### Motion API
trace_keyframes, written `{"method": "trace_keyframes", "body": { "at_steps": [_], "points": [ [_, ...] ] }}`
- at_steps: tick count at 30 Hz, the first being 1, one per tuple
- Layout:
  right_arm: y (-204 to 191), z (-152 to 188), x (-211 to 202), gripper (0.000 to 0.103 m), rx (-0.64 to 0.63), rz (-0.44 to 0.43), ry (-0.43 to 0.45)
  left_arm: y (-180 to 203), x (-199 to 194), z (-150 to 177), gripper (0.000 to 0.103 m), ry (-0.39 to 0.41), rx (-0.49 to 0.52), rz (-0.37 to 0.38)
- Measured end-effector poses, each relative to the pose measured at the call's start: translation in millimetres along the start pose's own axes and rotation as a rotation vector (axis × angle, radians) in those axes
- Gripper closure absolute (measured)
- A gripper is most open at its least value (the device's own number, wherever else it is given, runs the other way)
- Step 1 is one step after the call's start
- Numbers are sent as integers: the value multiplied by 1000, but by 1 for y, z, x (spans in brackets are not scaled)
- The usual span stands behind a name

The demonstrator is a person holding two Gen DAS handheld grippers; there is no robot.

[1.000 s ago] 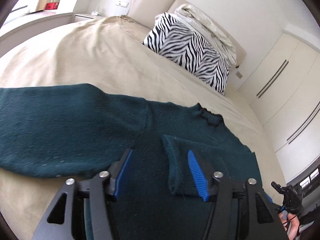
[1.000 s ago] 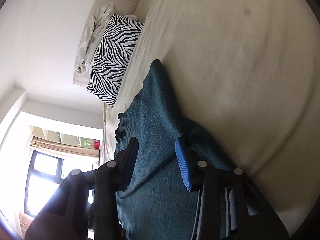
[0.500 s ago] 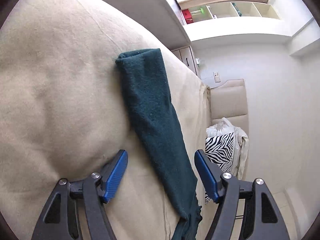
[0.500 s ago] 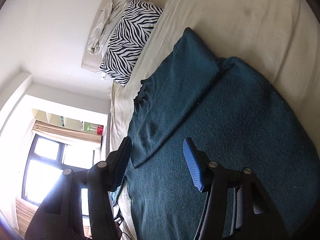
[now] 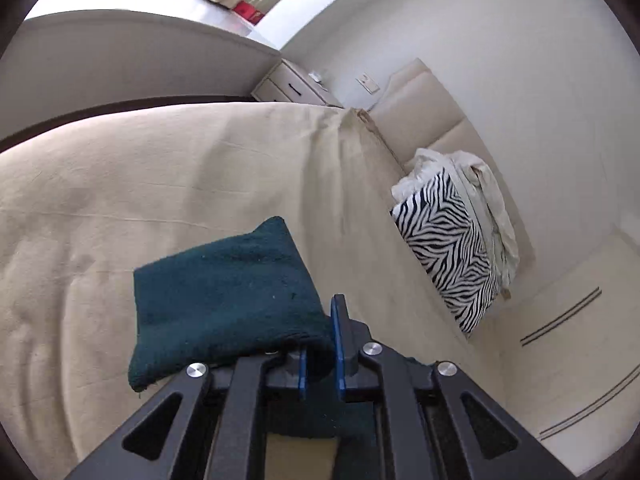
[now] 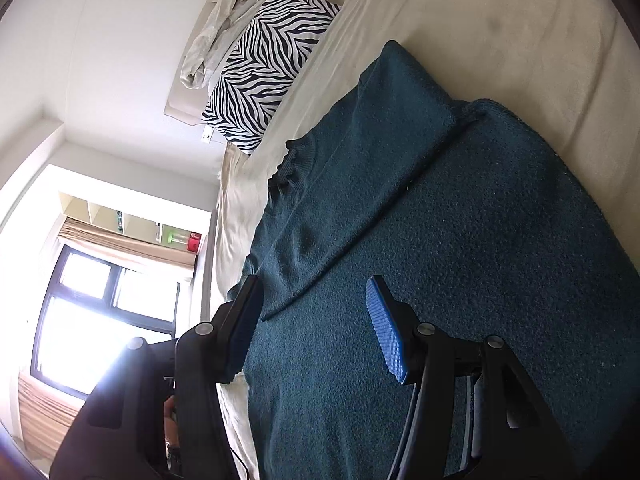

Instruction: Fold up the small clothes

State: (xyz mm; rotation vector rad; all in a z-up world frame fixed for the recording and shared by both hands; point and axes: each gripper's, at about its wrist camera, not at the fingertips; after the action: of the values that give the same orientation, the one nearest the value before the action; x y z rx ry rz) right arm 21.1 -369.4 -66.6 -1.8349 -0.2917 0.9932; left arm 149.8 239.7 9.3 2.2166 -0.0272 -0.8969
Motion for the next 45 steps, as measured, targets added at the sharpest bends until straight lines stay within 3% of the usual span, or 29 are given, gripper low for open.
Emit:
{"method": "trace_keyframes", "body": {
  "at_steps": [4, 7, 8, 10, 11, 13, 15, 16, 18, 20, 25, 31, 37, 41, 45],
  "points": [
    [6, -3, 9, 50, 18, -21, -16, 137, 50, 92, 93, -103, 447, -34],
    [7, -6, 21, 50, 22, -24, -47, 183, 97, 177, 88, -195, 684, -92],
    [6, -8, 26, 50, 17, -16, -64, 186, 113, 200, 86, -249, 726, -109],
    [3, -10, 36, 50, -3, 3, -96, 173, 128, 227, 67, -311, 768, -161],
    [1, -12, 42, 50, -15, 13, -115, 171, 127, 233, 64, -306, 785, -161],
    [-5, -15, 54, 50, -38, 30, -152, 162, 108, 235, 38, -288, 801, -147],
    [-12, -18, 67, 45, -63, 39, -173, 158, 87, 230, 24, -236, 826, -140],
    [-16, -19, 74, 45, -76, 38, -182, 156, 78, 227, 24, -211, 841, -133],
    [-24, -21, 90, 45, -91, 38, -203, 149, 63, 220, 24, -185, 812, -106],
    [-40, -21, 105, 45, -137, 41, -227, 132, 47, 204, 21, -158, 696, -60],
    [-108, -12, 135, 45, -439, 158, -253, 71, 3, 170, 20, -122, 404, 63],
    [-195, 69, 193, 45, -986, 345, -263, 23, -41, 141, 21, -41, 256, 68],
    [-215, 146, 246, 47, -1402, 576, -219, -10, -59, 127, 21, -27, 175, 61],
    [-209, 159, 258, 49, -1471, 656, -212, -26, -61, 126, 21, -19, 133, 68],
    [-206, 151, 270, 50, -1477, 693, -198, -28, -60, 127, 21, -23, 126, 77]
  ]
}}
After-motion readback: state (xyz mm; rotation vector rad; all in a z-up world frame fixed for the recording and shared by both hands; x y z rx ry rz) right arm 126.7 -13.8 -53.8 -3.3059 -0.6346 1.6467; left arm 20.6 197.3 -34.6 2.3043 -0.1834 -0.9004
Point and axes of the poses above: each gripper's, at about its wrist camera, not at the fingertips, and x roughly the way its jaws point, y to its right, z to its underside, and after that the axes turned 7 degrees about -y, right-handed
